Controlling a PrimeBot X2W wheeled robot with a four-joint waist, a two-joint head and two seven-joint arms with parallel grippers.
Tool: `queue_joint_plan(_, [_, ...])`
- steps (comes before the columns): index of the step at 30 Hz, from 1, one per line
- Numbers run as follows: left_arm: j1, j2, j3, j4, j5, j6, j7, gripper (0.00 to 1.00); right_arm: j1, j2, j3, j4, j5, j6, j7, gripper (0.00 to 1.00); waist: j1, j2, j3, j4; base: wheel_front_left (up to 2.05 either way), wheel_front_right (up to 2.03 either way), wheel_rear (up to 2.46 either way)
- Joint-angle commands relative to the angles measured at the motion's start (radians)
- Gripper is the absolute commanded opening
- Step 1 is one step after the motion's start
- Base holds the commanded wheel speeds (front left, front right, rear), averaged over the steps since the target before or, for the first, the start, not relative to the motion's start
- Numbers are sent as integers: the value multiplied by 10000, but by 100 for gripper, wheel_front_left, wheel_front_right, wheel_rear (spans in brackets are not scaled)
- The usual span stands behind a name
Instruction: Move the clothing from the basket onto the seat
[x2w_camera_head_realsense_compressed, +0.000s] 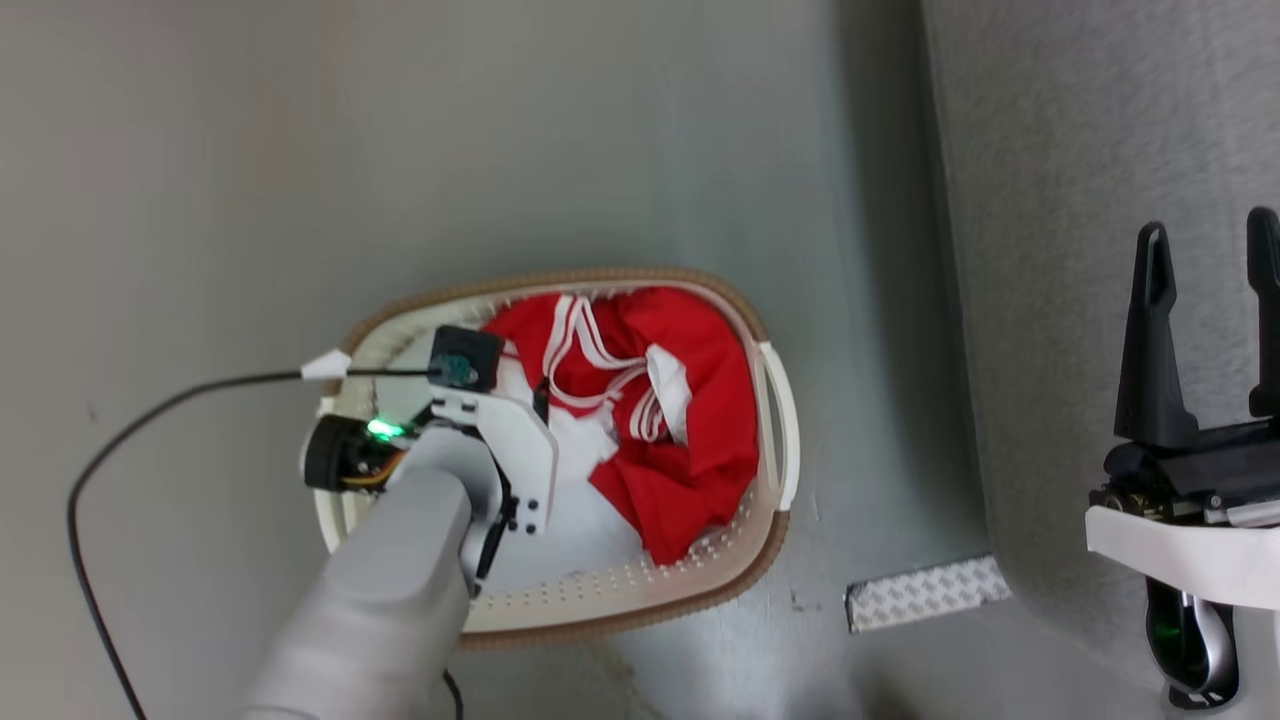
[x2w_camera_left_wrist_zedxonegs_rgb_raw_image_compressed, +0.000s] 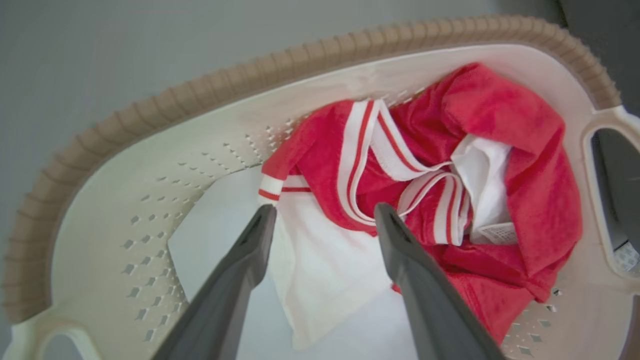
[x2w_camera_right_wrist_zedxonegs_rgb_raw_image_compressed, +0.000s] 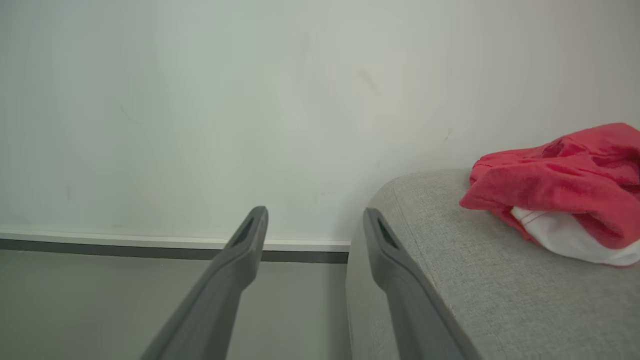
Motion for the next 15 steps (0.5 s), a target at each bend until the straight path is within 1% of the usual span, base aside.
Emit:
queue_joint_plan(1, [-182,63,-9,122,-86,70,0,100,-147,17,26,-75,46,-29,10,100,-3,0,391,-35,0,0,0])
queue_joint_plan(5, [-701,60,-35,710,-199,264,-186,100,-320,15,101,-112,167,-29,10,100,-3,0,694,-55,0,0,0])
queue_joint_plan(10, [-1301,61,-52,1281,-266,327,-423,100,-470,14,136,-212,311,-29,10,100,-3,0,1046,-136,0,0,0])
queue_joint_plan(12, [-1526,77,-159,1493,-106,428,-511,100,-499,16,117,-258,379,-29,10,100,-3,0,1184,-159,0,0,0])
queue_joint_plan(15, [-1808,90,-227,1707,-57,444,-582,100,-507,16,92,-303,468,-29,10,100,-3,0,1412,-177,0,0,0])
